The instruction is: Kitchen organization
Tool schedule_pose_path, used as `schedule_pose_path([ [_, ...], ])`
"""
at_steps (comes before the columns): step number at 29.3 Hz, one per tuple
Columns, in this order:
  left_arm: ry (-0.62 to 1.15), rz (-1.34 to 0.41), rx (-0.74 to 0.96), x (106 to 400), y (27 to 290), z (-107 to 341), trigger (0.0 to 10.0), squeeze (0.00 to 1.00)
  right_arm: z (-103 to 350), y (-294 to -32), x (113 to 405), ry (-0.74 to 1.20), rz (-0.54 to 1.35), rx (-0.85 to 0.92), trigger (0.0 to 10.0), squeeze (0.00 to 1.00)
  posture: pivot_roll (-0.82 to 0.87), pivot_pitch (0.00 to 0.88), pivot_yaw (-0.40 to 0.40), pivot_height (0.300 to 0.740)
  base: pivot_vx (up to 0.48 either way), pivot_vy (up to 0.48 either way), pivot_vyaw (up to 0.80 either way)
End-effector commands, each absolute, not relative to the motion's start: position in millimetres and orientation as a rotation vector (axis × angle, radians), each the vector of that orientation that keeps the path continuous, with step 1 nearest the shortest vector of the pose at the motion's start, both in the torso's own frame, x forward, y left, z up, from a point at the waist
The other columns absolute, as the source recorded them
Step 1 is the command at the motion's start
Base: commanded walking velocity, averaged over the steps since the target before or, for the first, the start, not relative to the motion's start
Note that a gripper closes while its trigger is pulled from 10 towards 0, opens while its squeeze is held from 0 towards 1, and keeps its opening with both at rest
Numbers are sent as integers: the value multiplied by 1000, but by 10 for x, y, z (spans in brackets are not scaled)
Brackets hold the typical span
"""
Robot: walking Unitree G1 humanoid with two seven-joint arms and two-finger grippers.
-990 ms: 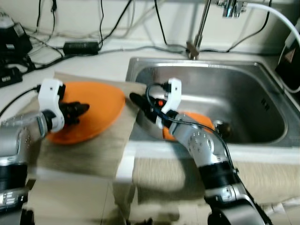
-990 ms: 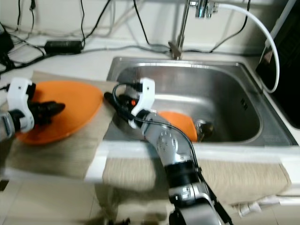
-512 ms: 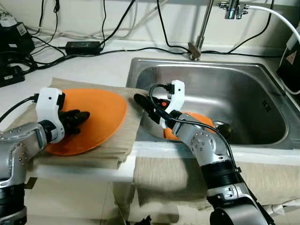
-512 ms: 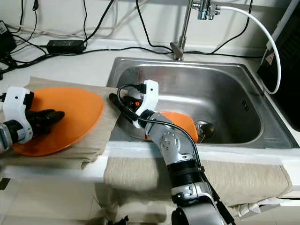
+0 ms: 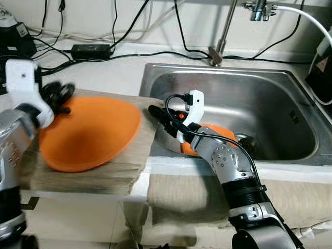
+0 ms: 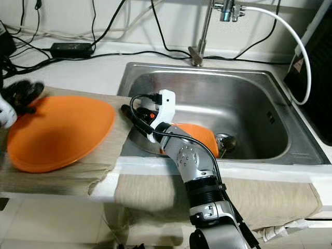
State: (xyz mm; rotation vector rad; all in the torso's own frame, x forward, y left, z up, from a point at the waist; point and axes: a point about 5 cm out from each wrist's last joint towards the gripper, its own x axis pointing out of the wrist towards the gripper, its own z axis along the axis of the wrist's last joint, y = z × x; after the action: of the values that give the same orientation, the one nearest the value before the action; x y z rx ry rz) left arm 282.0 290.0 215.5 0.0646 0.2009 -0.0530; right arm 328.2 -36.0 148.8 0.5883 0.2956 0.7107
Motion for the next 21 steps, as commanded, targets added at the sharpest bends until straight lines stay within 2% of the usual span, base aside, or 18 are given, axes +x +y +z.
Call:
schedule_pose_path([
  [1, 229, -33, 97, 2737, 2978, 2166, 10000, 0, 1522, -376, 3303, 284, 710, 579, 10000, 0, 219, 5, -27, 740, 0, 0, 0],
  [7, 264, -21, 109, 2627, 3013, 2154, 10000, 0, 1502, -395, 3314, 298, 716, 569, 10000, 0, 244, 5, -53, 740, 0, 0, 0],
  [21, 346, -100, 55, 2556, 2793, 1916, 10000, 0, 1591, -371, 3359, 281, 731, 573, 10000, 0, 240, 8, -57, 740, 0, 0, 0],
])
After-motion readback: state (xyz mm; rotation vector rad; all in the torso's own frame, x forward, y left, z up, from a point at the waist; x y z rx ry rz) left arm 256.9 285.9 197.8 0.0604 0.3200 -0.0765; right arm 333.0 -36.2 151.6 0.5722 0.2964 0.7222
